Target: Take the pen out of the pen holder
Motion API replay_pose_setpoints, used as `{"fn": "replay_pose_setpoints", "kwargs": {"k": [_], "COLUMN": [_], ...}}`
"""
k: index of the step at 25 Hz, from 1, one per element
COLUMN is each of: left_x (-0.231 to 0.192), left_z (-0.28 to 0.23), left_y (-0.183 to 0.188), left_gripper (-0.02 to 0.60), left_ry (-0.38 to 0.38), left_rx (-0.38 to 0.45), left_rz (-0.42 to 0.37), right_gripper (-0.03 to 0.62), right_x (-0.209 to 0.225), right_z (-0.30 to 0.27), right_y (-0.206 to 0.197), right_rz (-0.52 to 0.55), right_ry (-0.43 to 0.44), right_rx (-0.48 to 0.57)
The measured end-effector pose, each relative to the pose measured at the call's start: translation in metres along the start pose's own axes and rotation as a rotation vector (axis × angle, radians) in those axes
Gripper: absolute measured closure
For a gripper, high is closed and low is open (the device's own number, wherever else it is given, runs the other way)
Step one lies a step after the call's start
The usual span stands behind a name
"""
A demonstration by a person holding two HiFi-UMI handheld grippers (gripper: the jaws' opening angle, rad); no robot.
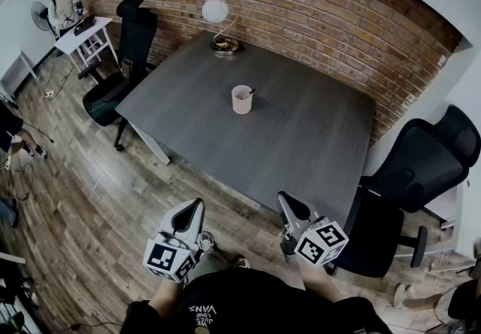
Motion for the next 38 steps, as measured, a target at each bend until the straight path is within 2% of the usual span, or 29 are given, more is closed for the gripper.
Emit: {"fn": "replay_pose_setpoints", "kwargs": {"k": [9,17,23,32,38], "left_x": [-0.001,-0.022,-0.046,-0.109,-0.147], "left_z": [0.002,-0.007,-0.030,-0.068,-0.089], "left_y": [-0.005,-0.006,0.002,0.032,0.044], "left_gripper": [0.529,0.529,0.529,0.523,0.505], "left_ry": [0.024,-0.001,-0.081,-0.247,-0.326], "left_rx": [-0.002,-0.011,-0.034,-0.089,-0.140], "left_rz": [0.024,0.034,0.047,0.035,0.036], "right_gripper": [0.592,0.592,0.592,0.592,0.592], "right_x": [-0.002,-0.007,-0.003,-0.020,-0.027], "right_z": [0.004,-0.010,-0.035,-0.097,-0.131], "right_y": [0.002,0.003,-0.005,-0.001,0.000], "right_rz": [-0.005,-0.011,-0.027,-0.066,-0.071], "right_ry": [0.003,-0.009,-0.066,-0.184,-0.268], "right_rx": [0.007,0.029,0.018,0.016,0.020]}}
Point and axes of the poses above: the fingertips, and each gripper's own axes: z backward along the fingers, x to its right, y out of its top, the point moved 3 cm from there along z, backward along the fingers, and after that the axes turned 15 degrees about z, right-handed, at the moved point
